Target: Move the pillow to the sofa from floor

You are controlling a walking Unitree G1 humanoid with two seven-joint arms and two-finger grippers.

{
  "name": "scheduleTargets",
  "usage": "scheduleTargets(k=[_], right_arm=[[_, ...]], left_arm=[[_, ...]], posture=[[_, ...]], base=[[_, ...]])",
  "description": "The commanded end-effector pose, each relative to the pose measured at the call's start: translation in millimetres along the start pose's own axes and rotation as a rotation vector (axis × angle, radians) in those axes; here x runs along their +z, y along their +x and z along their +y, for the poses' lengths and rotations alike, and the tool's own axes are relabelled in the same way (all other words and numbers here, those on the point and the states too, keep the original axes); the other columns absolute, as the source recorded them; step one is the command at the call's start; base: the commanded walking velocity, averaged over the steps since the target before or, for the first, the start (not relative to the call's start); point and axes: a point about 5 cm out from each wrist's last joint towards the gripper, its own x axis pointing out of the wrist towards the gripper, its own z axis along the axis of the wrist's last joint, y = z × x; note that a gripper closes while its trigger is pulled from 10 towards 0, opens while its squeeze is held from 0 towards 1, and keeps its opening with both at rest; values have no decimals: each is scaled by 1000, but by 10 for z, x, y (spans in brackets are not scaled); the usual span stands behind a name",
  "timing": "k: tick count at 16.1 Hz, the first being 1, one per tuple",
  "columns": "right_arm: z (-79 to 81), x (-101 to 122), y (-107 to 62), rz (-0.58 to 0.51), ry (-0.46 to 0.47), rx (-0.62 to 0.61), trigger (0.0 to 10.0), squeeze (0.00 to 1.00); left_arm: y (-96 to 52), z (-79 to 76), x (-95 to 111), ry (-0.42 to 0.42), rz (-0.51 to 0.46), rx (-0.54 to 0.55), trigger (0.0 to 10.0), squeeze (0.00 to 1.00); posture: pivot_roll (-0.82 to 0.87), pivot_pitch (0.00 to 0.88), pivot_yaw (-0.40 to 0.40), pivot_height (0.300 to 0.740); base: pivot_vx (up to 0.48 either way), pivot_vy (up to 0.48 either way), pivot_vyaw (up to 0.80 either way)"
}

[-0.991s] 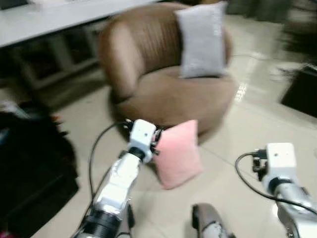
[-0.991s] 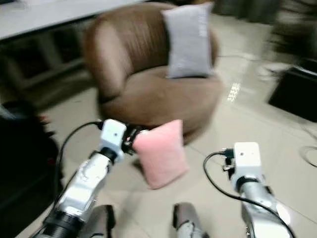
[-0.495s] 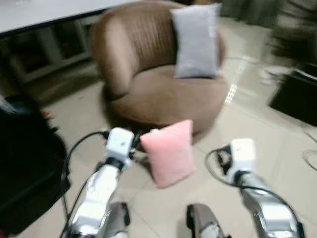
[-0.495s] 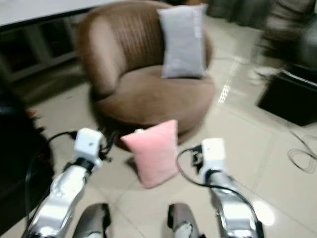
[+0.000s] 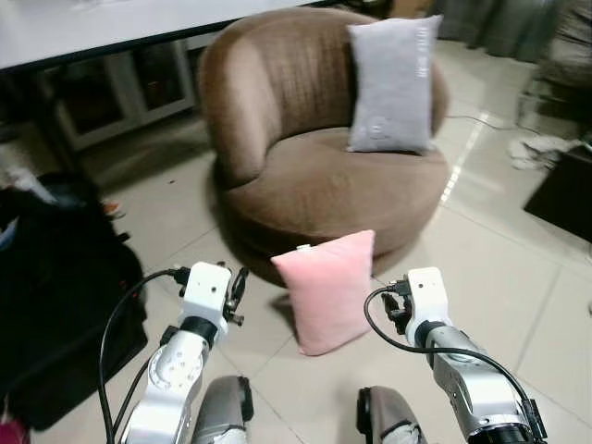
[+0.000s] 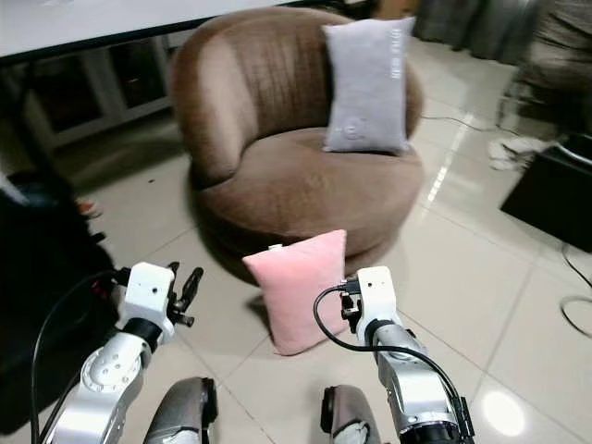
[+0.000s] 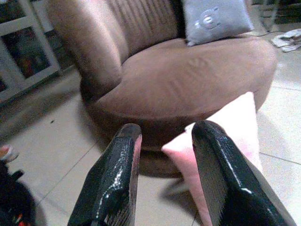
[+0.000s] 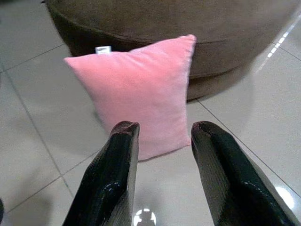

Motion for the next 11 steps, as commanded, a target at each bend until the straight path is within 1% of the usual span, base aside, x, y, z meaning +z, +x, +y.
scheduleTargets(k=[1, 4, 11], right_arm=[[-21, 52, 20, -24, -12, -10, 10000, 0], [-82, 55, 43, -32, -18, -20, 10000, 0], [-56, 64, 54, -47, -30, -19, 10000, 0]], left_arm=[[18, 3, 54, 2, -15, -6, 10000, 0], [58, -35, 86, -12, -25, -6, 10000, 0], [49, -33, 96, -15, -27, -13, 10000, 0]], posture=[[19, 0, -4, 619], [15, 0, -17, 619], [22, 0, -12, 619]], base=[[296, 0, 0], [296, 0, 0], [298, 0, 0]])
